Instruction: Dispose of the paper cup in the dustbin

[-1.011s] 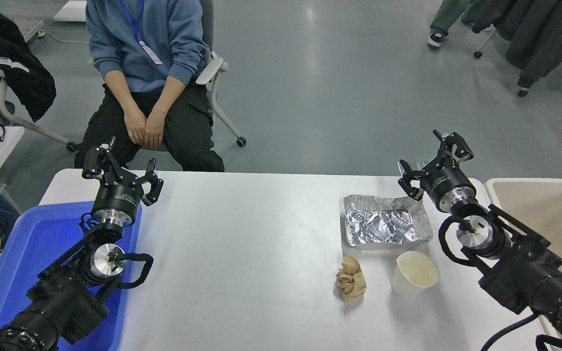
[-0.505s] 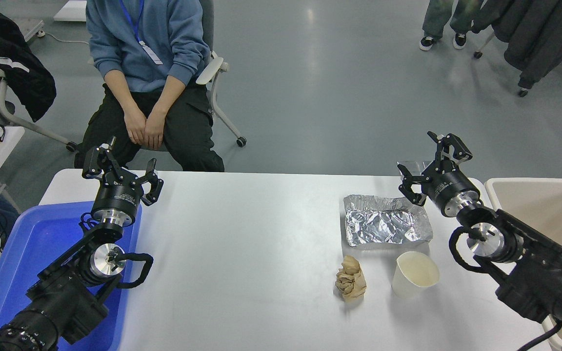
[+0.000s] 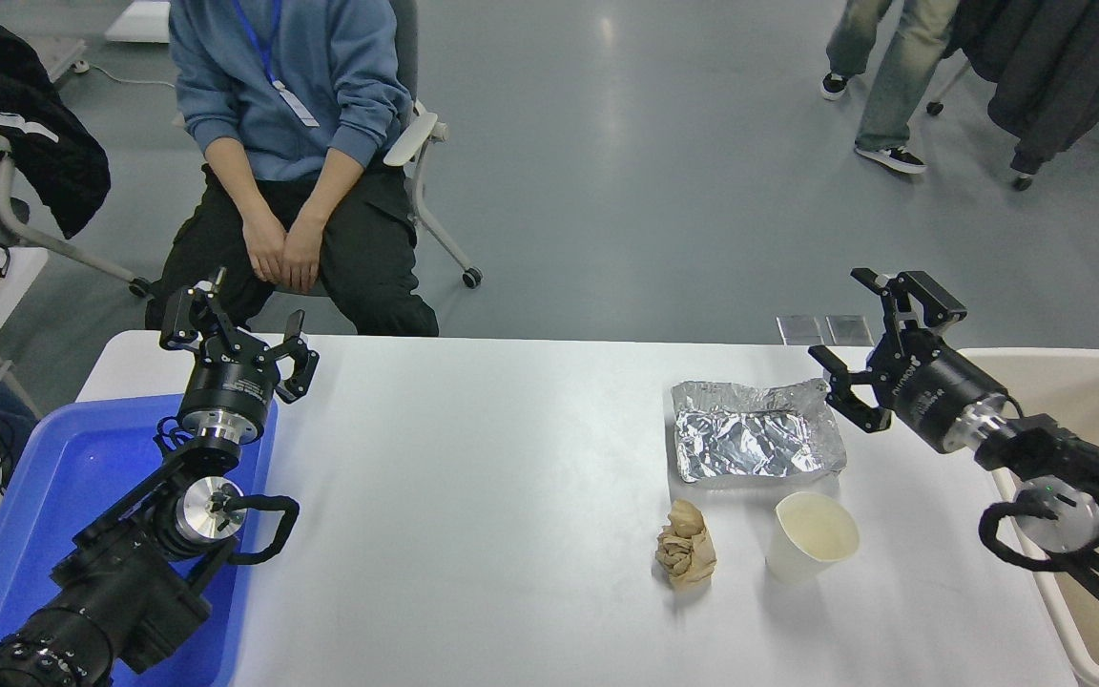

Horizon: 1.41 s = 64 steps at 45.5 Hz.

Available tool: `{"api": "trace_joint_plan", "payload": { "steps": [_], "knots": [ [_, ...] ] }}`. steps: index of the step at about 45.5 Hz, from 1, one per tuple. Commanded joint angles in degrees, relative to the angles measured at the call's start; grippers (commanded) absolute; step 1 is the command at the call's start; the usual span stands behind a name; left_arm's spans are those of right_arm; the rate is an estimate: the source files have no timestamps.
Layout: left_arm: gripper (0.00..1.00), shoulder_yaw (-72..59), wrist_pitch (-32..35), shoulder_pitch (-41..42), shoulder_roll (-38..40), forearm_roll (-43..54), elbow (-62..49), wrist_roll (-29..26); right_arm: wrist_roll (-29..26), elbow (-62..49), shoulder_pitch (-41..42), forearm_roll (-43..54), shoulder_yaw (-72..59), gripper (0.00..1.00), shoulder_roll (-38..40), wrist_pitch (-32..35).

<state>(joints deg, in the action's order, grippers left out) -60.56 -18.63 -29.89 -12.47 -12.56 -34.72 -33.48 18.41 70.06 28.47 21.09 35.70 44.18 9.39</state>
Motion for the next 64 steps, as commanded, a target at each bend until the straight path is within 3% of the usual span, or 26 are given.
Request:
{"api": "trace_joint_plan", "payload": {
  "steps": [1,11,30,45,64],
  "knots": [
    [1.00,0.00,-0.01,0.01,-0.02,0.00,0.01,0.00,0.75,3.33,-3.07,15.10,-0.28,1.00,5.91,0.01],
    [1.00,0.00,-0.01,0.01,-0.02,0.00,0.01,0.00,3.03,4.12,-4.91,37.78,-0.45,1.00,9.61,-0.69],
    [1.00,0.00,-0.01,0.01,-0.02,0.00,-0.08,0.00,8.49,5.97,-4.92,58.36,-6.43,1.00,11.46,-6.66],
    [1.00,0.09,-0.01,0.01,-0.02,0.00,-0.08,0.00,10.86,5.18,-4.21,62.23,-6.52,1.00,10.23,-10.80],
    [1.00,0.09,-0.01,0.01,-0.01,0.00,0.01,0.00,12.79,-1.94,-3.69,62.67,-8.98,1.00,0.21,-14.22]
  ]
}}
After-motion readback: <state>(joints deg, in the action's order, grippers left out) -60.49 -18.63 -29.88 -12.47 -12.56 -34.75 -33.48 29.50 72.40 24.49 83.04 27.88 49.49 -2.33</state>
